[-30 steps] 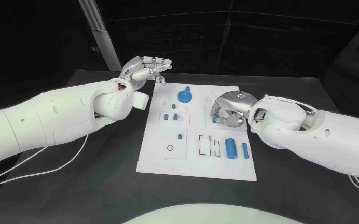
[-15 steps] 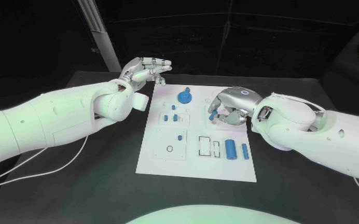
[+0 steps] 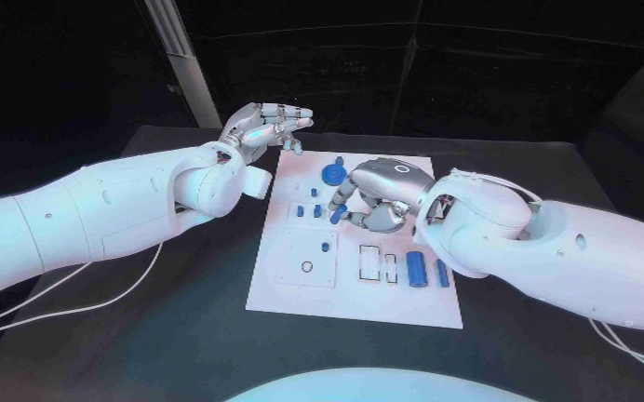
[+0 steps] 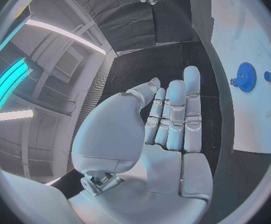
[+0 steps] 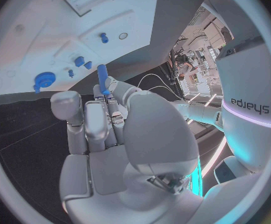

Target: Assemble the parts on the task board

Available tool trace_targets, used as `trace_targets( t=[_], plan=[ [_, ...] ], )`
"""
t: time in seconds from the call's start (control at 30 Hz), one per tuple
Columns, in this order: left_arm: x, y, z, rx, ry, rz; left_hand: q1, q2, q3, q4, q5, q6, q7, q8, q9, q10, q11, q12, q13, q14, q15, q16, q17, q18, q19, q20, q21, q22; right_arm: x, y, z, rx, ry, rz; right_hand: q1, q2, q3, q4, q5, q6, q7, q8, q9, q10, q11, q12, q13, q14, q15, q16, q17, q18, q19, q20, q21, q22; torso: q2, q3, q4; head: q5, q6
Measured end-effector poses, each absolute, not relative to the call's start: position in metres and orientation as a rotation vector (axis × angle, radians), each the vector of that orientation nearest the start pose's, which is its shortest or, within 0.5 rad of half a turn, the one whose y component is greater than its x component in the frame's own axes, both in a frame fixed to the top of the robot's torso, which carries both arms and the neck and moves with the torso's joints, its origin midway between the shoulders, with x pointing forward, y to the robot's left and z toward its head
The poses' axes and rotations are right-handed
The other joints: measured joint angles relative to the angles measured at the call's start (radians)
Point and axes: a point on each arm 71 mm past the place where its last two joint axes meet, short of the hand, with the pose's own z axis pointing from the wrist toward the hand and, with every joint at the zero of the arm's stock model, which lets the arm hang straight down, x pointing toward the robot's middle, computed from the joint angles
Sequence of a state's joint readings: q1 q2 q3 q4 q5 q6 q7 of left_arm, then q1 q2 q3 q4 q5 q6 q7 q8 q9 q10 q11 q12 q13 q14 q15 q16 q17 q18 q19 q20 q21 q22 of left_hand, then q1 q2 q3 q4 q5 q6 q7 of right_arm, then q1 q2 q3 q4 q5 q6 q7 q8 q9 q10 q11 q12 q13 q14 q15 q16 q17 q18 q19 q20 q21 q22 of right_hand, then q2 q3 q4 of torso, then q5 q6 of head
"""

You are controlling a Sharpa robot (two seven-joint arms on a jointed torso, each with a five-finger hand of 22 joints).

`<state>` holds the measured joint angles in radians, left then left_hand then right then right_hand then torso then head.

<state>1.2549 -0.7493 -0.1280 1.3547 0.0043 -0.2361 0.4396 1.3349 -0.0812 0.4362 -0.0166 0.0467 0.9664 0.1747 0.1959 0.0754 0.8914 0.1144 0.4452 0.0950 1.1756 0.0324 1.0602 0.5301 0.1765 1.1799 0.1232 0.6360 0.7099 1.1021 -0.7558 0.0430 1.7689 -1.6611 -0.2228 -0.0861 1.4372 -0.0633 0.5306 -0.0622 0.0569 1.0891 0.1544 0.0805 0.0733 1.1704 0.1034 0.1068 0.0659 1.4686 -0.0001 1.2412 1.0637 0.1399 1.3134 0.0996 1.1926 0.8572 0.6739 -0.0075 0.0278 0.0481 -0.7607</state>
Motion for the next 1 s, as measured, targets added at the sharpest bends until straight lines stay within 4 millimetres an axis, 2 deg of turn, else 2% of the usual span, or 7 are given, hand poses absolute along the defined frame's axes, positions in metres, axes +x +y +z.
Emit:
trace_targets(
  t=[0.13,0.33,0.63,1.0],
  plan=[
    [0.518,0.208,-0.189,-1.048,1.432,-1.541,0.000,0.000,0.000,0.000,0.000,0.000,0.000,0.000,0.000,0.000,0.000,0.000,0.000,0.000,0.000,0.000,0.000,0.000,0.000,0.000,0.000,0.000,0.404,-0.074,-0.180,-0.503,1.608,0.968,0.001,-0.001,0.003,-0.003,0.002,0.000,0.000,0.000,0.000,0.000,0.000,-0.001,0.000,0.000,0.000,0.000,0.000,0.000,0.000,0.000,0.000,0.000,0.001,-0.0003,0.0003,0.001,-0.002],
    [0.518,0.208,-0.189,-1.048,1.433,-1.542,0.000,0.000,0.000,0.000,0.000,0.000,0.000,-0.001,0.000,0.000,0.000,0.000,0.000,0.000,0.000,0.000,0.000,0.000,0.000,0.000,0.000,-0.001,0.395,-0.056,-0.196,-0.527,1.637,1.029,0.001,-0.001,0.003,-0.003,0.002,0.000,0.000,0.000,0.000,0.000,0.000,-0.004,0.000,0.000,0.000,0.000,0.000,0.000,0.000,0.000,0.000,0.000,0.001,0.0004,-0.0001,0.013,-0.007],
    [0.518,0.207,-0.189,-1.048,1.435,-1.545,0.000,0.000,0.000,0.000,0.000,0.000,0.000,-0.001,0.000,0.000,0.000,0.000,0.000,0.000,0.000,0.000,-0.001,0.000,0.000,0.000,0.000,-0.001,0.390,-0.046,-0.217,-0.585,1.681,1.042,-0.002,-0.004,0.008,-0.003,0.014,0.000,0.000,0.000,0.000,0.000,0.000,-0.002,0.000,0.000,0.000,0.000,0.000,0.000,0.000,0.000,0.000,0.000,0.000,0.0005,-0.0003,0.021,-0.013],
    [0.517,0.207,-0.189,-1.049,1.437,-1.544,0.000,0.000,0.000,0.000,0.000,0.000,0.000,-0.001,0.000,0.000,0.000,0.000,0.000,0.000,0.000,0.000,-0.001,0.000,0.000,0.000,0.000,0.000,0.392,-0.043,-0.225,-0.637,1.688,1.015,-0.004,-0.007,0.011,-0.005,0.015,0.000,0.000,0.000,0.000,0.000,0.000,-0.002,0.000,0.000,0.000,0.004,0.001,0.000,0.000,0.000,0.000,0.001,-0.001,0.0010,-0.0012,0.024,-0.015]
  ],
)
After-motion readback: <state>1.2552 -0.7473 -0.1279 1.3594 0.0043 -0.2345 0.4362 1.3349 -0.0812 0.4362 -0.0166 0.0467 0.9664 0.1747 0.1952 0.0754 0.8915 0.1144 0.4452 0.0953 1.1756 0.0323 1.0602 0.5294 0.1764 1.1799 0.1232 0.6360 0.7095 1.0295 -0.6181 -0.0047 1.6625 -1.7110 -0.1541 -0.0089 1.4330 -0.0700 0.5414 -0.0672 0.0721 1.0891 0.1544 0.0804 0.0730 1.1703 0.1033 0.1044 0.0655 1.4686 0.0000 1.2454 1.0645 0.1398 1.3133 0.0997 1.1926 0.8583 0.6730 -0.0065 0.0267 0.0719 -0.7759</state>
